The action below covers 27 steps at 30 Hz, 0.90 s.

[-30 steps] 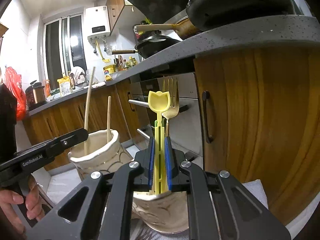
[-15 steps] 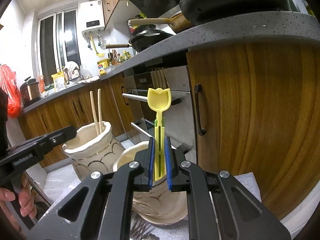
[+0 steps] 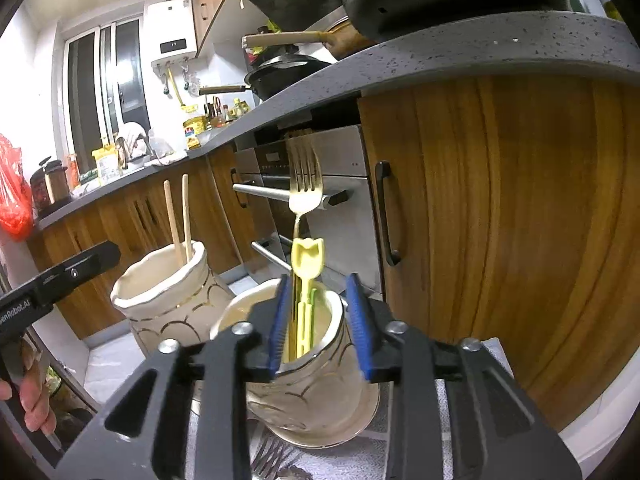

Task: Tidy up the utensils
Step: 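Drop the chopstick into the tall cup while the right tool drops the yellow spoon into the short cup, then open both tools and withdraw them back over the remaining utensils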

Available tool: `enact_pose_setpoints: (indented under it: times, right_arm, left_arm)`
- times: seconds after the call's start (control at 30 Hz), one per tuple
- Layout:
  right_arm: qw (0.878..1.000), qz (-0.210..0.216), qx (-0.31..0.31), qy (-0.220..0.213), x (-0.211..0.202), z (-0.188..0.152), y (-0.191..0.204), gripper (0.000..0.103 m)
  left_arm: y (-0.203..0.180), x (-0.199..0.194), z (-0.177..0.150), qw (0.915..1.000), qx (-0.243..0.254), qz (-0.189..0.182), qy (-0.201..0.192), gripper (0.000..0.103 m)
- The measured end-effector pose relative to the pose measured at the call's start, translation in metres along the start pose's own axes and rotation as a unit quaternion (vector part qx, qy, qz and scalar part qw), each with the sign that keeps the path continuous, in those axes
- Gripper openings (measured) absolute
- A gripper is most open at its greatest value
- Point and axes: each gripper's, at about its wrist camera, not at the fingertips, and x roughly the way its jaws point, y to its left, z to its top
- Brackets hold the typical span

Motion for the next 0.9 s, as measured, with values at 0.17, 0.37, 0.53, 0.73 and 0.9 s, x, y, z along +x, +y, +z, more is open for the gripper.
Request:
enact_pose_setpoints:
  times: [0.17, 0.37, 0.53, 0.73, 0.9]
  right_arm:
    - [1.000, -0.010, 0.002, 0.008, -0.005, 0.000, -0.002, 0.043]
    - [0.999, -0.028, -0.011, 0.025, -0.019, -0.004, 0.000, 0.065]
    - [0.999, -0.036, -0.019, 0.035, -0.035, -0.011, 0.002, 0.083]
    - [0.998, -0.033, -0.032, 0.039, -0.053, -0.016, 0.009, 0.098]
    - [0.998, -0.033, -0.049, 0.037, -0.072, -0.019, 0.018, 0.098]
  left_arm:
    - [0.000, -0.005, -0.001, 1.0000, 0.003, 0.002, 0.001, 0.021]
    - [0.004, -0.018, -0.006, 0.9998, 0.013, 0.018, 0.001, 0.047]
    - [0.013, -0.031, -0.016, 0.9995, 0.003, 0.030, 0.008, 0.053]
    - [0.021, -0.049, -0.031, 0.9984, -0.006, 0.056, 0.010, 0.086]
    - [0.024, -0.065, -0.042, 0.9971, 0.001, 0.071, 0.025, 0.091]
